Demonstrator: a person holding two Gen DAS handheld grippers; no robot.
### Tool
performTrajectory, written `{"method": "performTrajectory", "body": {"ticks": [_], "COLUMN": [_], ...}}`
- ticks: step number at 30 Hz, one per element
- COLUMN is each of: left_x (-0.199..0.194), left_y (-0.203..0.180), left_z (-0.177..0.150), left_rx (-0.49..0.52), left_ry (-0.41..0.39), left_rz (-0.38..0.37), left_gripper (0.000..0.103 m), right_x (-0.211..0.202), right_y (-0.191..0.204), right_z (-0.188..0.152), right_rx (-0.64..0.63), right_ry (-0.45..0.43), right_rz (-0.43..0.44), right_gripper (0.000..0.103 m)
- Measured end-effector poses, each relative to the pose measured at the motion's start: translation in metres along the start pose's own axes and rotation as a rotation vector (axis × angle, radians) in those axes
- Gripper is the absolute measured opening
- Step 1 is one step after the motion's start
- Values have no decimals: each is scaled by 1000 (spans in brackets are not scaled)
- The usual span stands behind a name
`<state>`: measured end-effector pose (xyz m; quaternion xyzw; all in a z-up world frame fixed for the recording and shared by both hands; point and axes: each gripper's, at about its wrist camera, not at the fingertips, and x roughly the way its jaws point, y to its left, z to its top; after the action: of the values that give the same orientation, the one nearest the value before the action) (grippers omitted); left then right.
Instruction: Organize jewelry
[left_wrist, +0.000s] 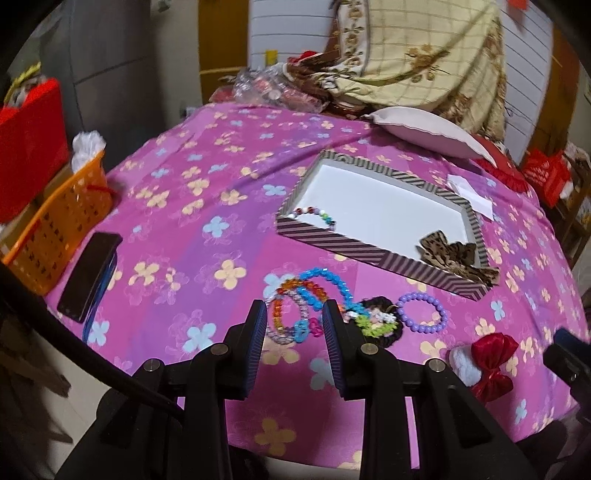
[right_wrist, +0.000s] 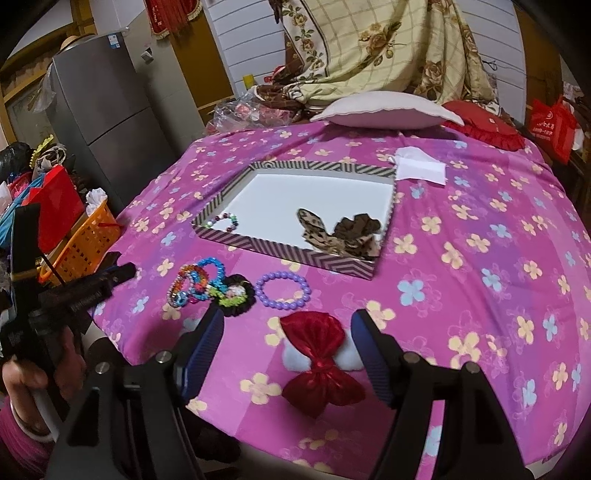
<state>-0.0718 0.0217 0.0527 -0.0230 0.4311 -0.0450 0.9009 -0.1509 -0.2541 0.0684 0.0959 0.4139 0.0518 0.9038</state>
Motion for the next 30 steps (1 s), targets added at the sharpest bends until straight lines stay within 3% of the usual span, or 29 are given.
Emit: {"method": "performTrajectory", "body": {"ticks": [7, 12, 15, 18, 30], "left_x": [18, 31, 34, 40, 85], "left_y": [44, 62, 66, 67, 60], "left_z": [0, -4, -6, -6, -9], "left_rx": [-109, -156, -159, -167, -214], "left_ry": [64, 102, 114, 137, 253], "left_rz": [14, 21, 20, 2, -46], "left_gripper": [43, 43, 43, 43, 45], "right_x": [12, 29, 39, 49, 60], "right_y": [-33, -35, -28, -21, -9], "right_z": [-23, -33, -34, -34, -36], "right_rx": [36, 4, -29, -55, -109], "right_ry": [75, 115, 123, 129, 149], "right_rz": [-48, -46, -30, -43, -49], "right_gripper": [75, 75, 73, 63, 61]}}
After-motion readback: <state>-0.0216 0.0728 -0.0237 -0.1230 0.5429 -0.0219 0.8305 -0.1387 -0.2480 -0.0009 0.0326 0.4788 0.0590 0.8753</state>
